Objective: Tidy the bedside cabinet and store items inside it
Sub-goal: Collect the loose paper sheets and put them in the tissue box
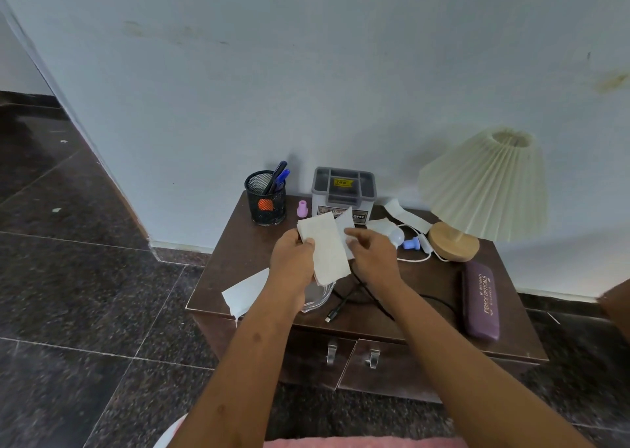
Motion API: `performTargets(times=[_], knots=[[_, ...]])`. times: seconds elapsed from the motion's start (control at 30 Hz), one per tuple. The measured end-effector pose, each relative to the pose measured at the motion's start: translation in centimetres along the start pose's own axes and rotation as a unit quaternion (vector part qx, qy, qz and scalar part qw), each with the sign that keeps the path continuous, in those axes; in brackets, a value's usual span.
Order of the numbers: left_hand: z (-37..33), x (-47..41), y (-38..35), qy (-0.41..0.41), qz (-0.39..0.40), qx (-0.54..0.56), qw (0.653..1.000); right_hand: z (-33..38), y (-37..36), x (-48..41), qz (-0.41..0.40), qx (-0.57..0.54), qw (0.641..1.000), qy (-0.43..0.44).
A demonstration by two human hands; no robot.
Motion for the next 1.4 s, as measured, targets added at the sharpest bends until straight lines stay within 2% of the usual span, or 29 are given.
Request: performTargets(times=[0.1,0.17,0.37,0.53,0.6,0.77,1.0,1.07,1.13,1.17,1.23,1.4], knots=[[0.0,0.0,0.1,-0.001,-0.004,-0.003,1.000,2.1,1.5,0.3,-0.047,-0.066,0.996,0.034],[0.0,0.0,0.2,0.002,-0.004,-0.003,1.000,2.8,2.2,0.5,-0.036,-0.124,0.991,0.031],[0.2,0.0,0.1,0.009,-0.009,0.006,1.000,5.1,3.2,2.7,0.061,-0.200,0.977,0.051],[0.2,0.2,-0.2,0.017,0.011,0.041,0.999,6.2,3.1,4.2,0.159,-0.350,0.921,0.061],[0.2,0.2,-0.4,0.021,0.026,0.071,0.997,6.1,2.9,4.3,0.185,-0.355,0.915,0.047],[0.1,0.2,-0.8,0.014,0.042,0.129,0.991,4.7,2.3,4.3,0.198,-0.155,0.968,0.017],[0.2,0.0,-0.5,0.021,0.022,0.130,0.991,5.1,2.0,4.4,0.173,-0.084,0.980,0.045],[0.2,0.1,-0.5,0.018,0.017,0.134,0.991,5.1,2.1,4.3,0.138,-0.087,0.985,0.055],[0.2,0.2,-0.4,0.018,0.010,0.137,0.990,5.6,3.0,4.3,0.045,-0.034,0.994,0.090],[0.1,0.2,-0.4,0.018,0.008,0.140,0.990,6.2,3.6,4.4,-0.007,0.024,0.992,0.126],[0.1,0.2,-0.2,0.014,0.000,0.140,0.990,7.3,4.1,4.8,-0.066,0.166,0.961,0.209],[0.0,0.5,-0.6,0.012,0.008,0.156,0.988,7.7,0.7,6.1,0.000,0.417,0.860,0.295]])
Point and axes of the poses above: each hand's wrist, its own x-axis away from the middle knuckle, its own y-axis out of the back of the hand, z = x × y, the point moved 4 cm from there along -x, towards the middle knuckle, and after that the axes turned 9 degrees about z, right-handed, at the moved point
